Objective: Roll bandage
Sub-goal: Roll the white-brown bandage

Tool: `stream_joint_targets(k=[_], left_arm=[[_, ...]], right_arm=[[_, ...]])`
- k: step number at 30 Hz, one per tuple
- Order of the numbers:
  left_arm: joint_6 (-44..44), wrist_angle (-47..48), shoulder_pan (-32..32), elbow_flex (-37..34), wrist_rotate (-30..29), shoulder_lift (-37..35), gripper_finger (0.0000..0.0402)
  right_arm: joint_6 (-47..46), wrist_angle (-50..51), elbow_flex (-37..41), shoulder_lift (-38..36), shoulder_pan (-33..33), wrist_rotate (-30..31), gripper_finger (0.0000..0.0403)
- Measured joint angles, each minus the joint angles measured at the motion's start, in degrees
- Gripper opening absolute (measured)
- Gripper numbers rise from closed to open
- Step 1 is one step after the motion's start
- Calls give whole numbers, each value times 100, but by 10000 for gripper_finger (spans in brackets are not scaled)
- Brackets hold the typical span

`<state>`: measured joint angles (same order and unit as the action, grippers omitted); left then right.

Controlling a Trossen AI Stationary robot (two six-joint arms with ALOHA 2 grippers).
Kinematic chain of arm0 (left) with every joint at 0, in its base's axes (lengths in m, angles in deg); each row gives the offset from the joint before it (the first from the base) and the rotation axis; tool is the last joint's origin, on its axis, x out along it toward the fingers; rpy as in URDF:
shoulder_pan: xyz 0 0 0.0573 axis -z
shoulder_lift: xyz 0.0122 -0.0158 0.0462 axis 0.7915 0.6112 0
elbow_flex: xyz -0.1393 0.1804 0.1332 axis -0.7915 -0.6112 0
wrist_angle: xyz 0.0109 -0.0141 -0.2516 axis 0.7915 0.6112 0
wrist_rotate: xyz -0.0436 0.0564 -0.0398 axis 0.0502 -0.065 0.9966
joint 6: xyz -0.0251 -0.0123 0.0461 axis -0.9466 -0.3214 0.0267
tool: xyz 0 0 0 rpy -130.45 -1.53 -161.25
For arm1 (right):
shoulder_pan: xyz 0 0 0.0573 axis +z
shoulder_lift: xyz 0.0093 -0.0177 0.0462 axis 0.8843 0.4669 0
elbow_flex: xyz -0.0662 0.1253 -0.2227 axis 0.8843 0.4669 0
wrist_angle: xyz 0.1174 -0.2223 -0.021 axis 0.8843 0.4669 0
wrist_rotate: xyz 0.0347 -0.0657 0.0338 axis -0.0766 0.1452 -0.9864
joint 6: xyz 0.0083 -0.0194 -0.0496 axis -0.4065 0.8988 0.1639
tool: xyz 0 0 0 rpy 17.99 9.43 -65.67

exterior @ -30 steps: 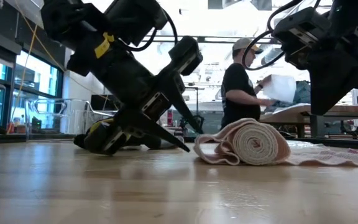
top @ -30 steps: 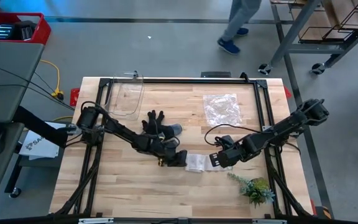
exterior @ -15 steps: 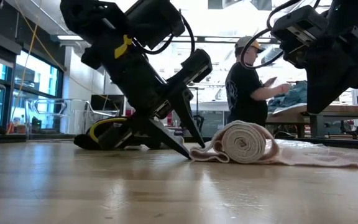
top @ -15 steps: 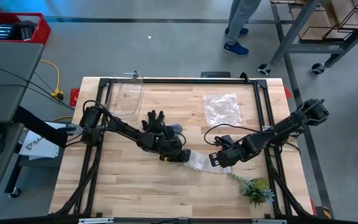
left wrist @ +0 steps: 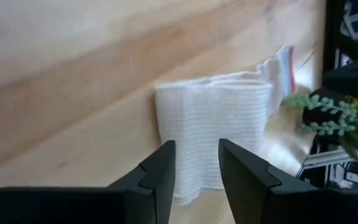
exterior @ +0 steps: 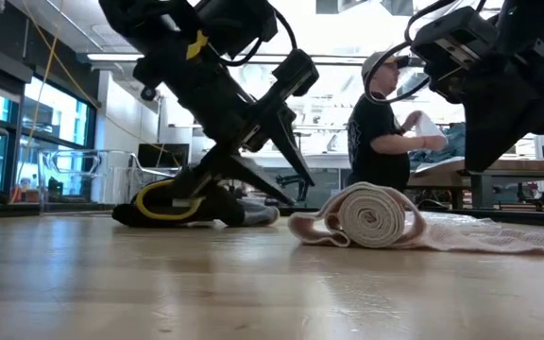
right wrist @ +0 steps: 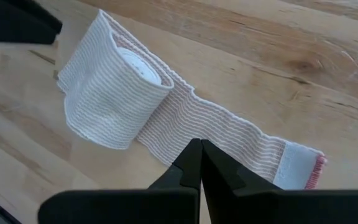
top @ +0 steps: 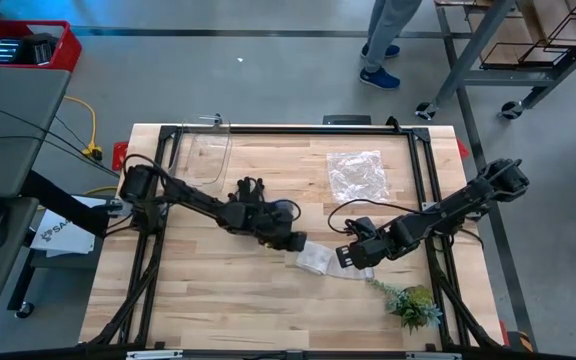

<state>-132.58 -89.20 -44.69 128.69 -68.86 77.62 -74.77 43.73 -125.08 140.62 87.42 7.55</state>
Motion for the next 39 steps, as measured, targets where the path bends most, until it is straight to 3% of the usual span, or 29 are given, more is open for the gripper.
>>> stream_joint_targets(k=[8,18,23,31,35,39], left_arm=[[17,-45,10,3,528,234,139],[-16,-453,-106,8,331,444,150],[-154,-566,-101,16,891,661,150],[-305,-662,-46,16,508,683,148],[-338,-548,-58,16,476,683,106],[-196,-401,-44,12,456,653,21]], right_arm=[[0,-60,0,0,0,4,0],[0,-79,0,0,2,9,0],[-1,-105,0,0,2,9,0],[-2,-140,0,4,2,34,0],[-2,-154,0,4,0,35,0],[-2,-149,0,4,34,33,0]])
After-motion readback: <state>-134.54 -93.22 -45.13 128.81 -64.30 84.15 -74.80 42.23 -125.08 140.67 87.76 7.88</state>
